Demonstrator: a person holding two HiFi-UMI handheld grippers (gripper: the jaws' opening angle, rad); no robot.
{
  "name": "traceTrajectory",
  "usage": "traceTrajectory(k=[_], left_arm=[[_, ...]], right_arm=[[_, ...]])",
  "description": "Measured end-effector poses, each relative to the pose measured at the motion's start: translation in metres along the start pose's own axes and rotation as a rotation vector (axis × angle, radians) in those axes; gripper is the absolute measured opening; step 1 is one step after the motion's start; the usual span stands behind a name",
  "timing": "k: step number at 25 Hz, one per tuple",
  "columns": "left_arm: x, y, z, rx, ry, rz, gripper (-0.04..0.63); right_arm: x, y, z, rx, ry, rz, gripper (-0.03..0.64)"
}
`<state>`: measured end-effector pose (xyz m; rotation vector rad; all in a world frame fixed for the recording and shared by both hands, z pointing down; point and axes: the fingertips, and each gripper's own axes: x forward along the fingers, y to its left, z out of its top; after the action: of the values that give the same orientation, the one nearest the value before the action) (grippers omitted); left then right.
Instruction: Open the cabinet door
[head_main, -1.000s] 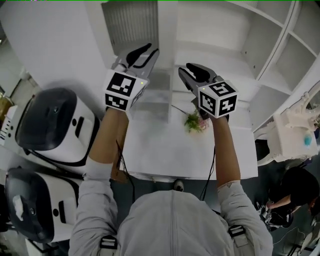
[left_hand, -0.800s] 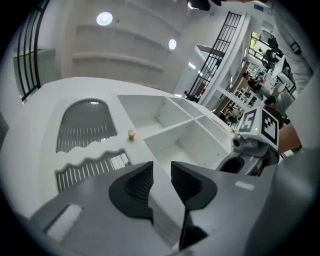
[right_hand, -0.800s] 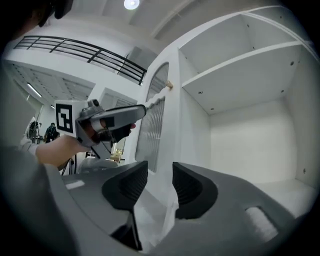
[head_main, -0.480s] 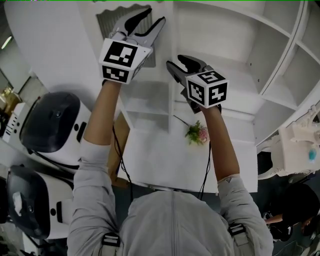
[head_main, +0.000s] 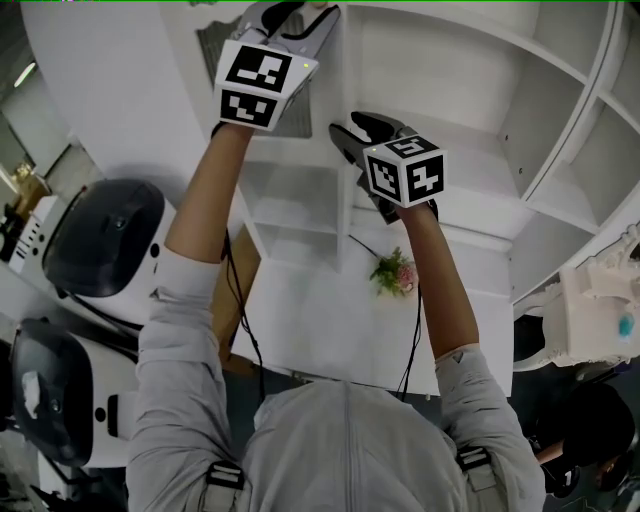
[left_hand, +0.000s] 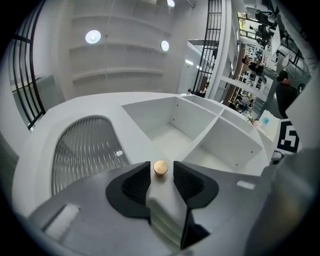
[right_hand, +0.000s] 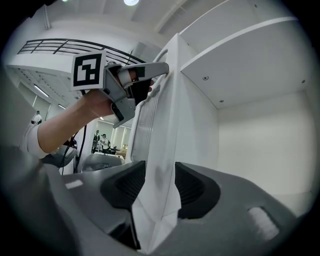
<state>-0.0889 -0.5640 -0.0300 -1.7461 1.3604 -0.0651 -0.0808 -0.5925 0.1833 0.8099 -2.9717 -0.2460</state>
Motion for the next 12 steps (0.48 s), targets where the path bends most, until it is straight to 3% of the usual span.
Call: traceTrajectory(k=[7, 12], left_arm=[[0.0046, 0.0014, -0.0041, 0.034, -0.003, 0.02, 0.101], [-0.001, 0.0045, -0.0002, -0.027, -0.046, 0.03, 0.092]], right_arm=[[-0.0004, 0.002, 0.0026, -0.007, -0.001, 0.001, 0.189], [-0.002, 0.0032, 0.0073, -0.015, 0.0, -0.007, 0.189]])
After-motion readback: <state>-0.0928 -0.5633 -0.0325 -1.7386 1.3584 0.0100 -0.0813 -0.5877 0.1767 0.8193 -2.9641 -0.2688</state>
